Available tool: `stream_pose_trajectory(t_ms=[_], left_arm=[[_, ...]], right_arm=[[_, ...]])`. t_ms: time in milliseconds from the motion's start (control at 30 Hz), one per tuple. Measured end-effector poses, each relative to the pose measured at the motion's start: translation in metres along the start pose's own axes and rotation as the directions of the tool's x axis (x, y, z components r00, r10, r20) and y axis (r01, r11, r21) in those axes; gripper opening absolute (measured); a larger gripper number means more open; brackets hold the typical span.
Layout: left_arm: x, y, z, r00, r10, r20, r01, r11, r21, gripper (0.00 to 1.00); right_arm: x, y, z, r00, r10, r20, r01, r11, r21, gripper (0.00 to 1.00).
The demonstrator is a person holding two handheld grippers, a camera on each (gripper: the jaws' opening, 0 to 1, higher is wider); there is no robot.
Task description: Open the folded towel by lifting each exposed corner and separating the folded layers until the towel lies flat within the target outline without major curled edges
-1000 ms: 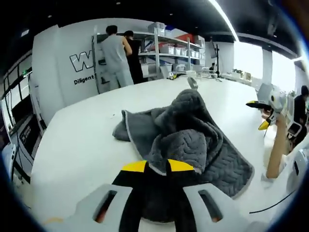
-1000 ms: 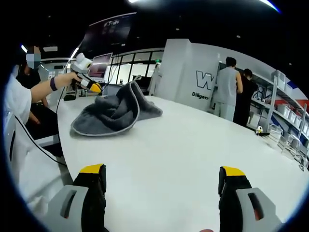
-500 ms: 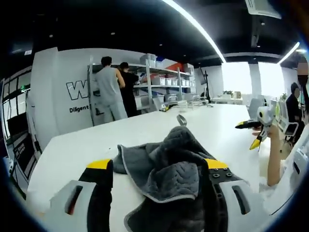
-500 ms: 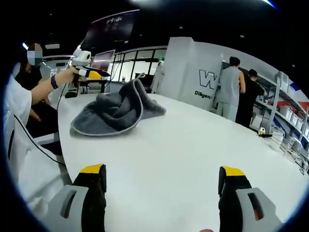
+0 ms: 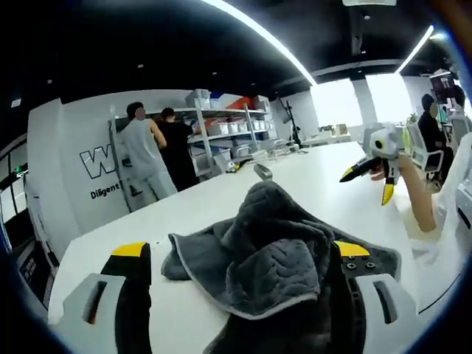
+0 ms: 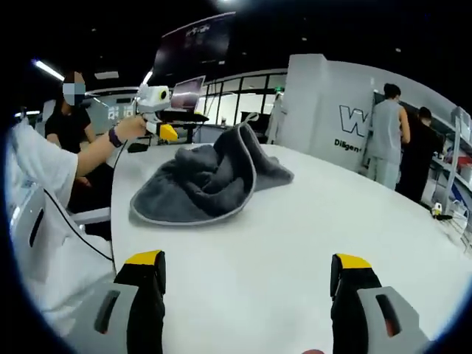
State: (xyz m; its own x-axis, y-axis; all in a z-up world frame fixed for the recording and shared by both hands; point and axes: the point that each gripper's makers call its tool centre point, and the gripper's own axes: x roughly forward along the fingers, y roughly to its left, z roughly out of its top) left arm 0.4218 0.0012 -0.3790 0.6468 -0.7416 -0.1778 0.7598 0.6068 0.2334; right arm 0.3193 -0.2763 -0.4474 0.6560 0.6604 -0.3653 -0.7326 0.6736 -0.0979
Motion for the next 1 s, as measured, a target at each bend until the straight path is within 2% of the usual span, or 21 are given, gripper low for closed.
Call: stream_pose_trajectory(t_ms=[67, 167, 200, 267, 367, 433, 467, 533, 700, 833, 1000], left_arm=[[0.006, 0.005, 0.0, 1.0, -0.007, 0.015, 0.007, 1.0, 0.0, 0.99], [0.012, 0.018, 0.003, 0.999, -0.009, 0.05, 0.009, 1.0, -0.001, 0.99], [0.014, 0.024, 0.004, 0.998, -0.006, 0.057, 0.006, 1.0, -0.003, 0.99], [0.019, 0.038, 0.001, 0.998, 0.008, 0.058, -0.008, 1.0, -0.012, 0.99], [0.023, 0.056, -0.006, 0.998, 0.047, 0.039, -0.047, 0.999, 0.002, 0.99], [0.024, 0.064, -0.012, 0.998, 0.059, 0.027, -0.059, 0.998, 0.006, 0.99], [0.024, 0.066, -0.013, 0.998, 0.06, 0.026, -0.06, 0.998, 0.006, 0.99], [0.023, 0.072, -0.015, 0.998, 0.06, 0.032, -0.06, 0.998, 0.004, 0.99], [0.022, 0.077, -0.025, 0.999, 0.05, 0.009, -0.051, 0.998, 0.025, 0.99], [0.025, 0.083, -0.032, 1.0, 0.023, -0.009, -0.023, 0.999, 0.031, 0.99], [0.031, 0.081, -0.037, 1.0, -0.019, -0.016, 0.02, 0.999, 0.041, 0.99]], right_arm=[[0.005, -0.008, 0.017, 0.998, 0.057, 0.033, -0.058, 0.998, 0.038, 0.95], [0.014, -0.025, 0.035, 0.998, 0.06, 0.018, -0.06, 0.998, 0.025, 0.93], [0.018, -0.033, 0.042, 0.999, 0.046, 0.012, -0.047, 0.998, 0.035, 0.91], [0.026, -0.06, 0.057, 0.999, -0.051, 0.015, 0.049, 0.994, 0.093, 0.88], [0.038, -0.09, 0.073, 0.993, -0.119, -0.007, 0.119, 0.992, 0.046, 0.88], [0.051, -0.118, 0.085, 0.984, -0.178, -0.024, 0.18, 0.982, 0.057, 0.88], [0.057, -0.123, 0.089, 0.984, -0.178, -0.029, 0.18, 0.982, 0.057, 0.88], [0.078, -0.145, 0.102, 0.981, -0.189, -0.036, 0.191, 0.98, 0.053, 0.86], [0.127, -0.176, 0.125, 0.975, -0.219, -0.024, 0.219, 0.976, 0.011, 0.79], [0.175, -0.183, 0.138, 0.985, -0.174, -0.02, 0.174, 0.985, -0.003, 0.79], [0.24, -0.183, 0.134, 0.992, -0.092, -0.085, 0.087, 0.994, -0.062, 0.78]])
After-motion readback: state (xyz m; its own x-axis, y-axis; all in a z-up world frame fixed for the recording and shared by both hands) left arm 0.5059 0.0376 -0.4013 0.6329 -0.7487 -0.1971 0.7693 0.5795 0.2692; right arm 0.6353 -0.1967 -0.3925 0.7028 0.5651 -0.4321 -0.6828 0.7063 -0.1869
